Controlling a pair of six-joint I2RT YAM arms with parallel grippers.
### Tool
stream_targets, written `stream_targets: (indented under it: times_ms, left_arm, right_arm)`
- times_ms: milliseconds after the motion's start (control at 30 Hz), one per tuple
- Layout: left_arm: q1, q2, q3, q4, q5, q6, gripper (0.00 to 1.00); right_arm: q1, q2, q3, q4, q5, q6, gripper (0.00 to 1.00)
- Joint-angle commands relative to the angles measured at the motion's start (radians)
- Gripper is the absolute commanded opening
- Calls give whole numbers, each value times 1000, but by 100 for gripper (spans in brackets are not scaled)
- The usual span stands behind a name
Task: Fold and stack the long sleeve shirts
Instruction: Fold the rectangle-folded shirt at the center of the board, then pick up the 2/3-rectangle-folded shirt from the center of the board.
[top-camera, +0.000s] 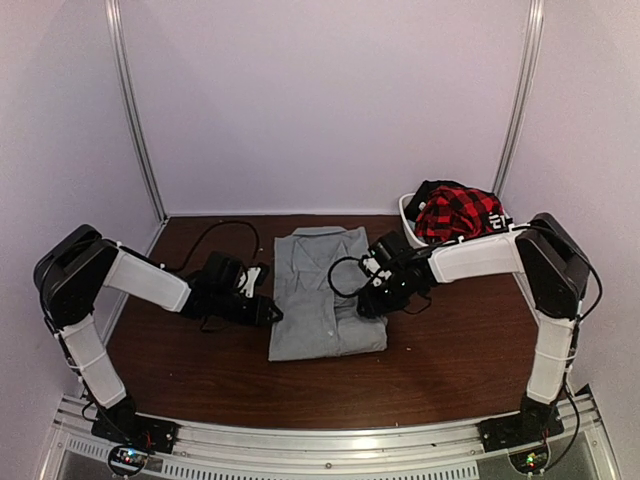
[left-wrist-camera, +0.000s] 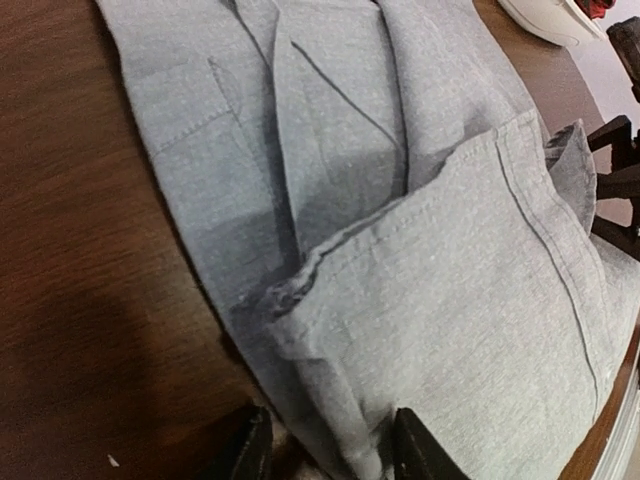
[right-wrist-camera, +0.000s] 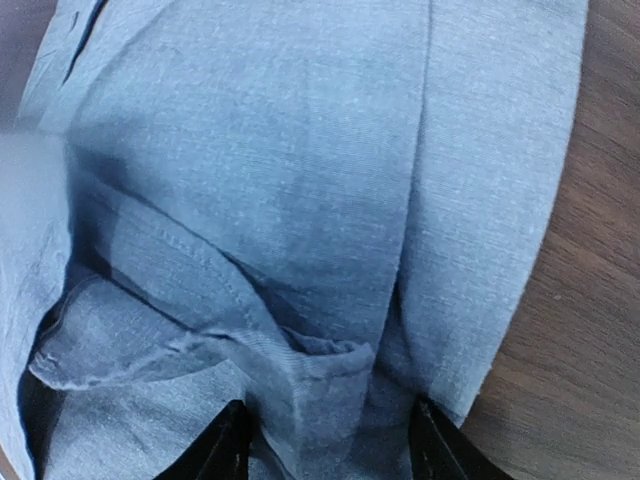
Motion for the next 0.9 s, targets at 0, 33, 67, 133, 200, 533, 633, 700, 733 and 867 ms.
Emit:
stream_targets:
  times_ms: [0,33,67,133,200,533,633,700,733,867]
  left_arm:
    - [-3,-45,-9,-81,-117,33,49]
    - [-3,-64,-15,-88,-128,39,53]
    - [-3,-84,-26,-88,-132,48,56]
    - [-13,-137,-52,-75,-118,82,61]
    - [-54,-198,-77,-67,-123,135,64]
    - [-188,-435,-212,6,-147,154,72]
    - [-189,-468,-242,10,-159,139,72]
    - [-189,-486,-258,7,-164,132,72]
    - [-189,-496,-266,7,-168,128,72]
    - [-189,-540,-281,-14,-193,129,72]
  right_arm:
    - [-8,-60,-57,-93,173,-3,59]
    - [-8,-78,-71,-98,183,-2,61]
    - [-8,-104,-89,-98,208,-4,63]
    - [-7,-166,-136,-77,222,-9,68]
    - [4,-240,-187,-38,213,-28,74]
    - [168,-500,-342,30,198,-130,88]
    - [214,-510,-364,56,158,-147,88]
    - [242,-499,-367,58,157,-164,88]
    - [255,-490,-367,57,159,-173,87]
    - [301,-443,-357,57,178,-213,85]
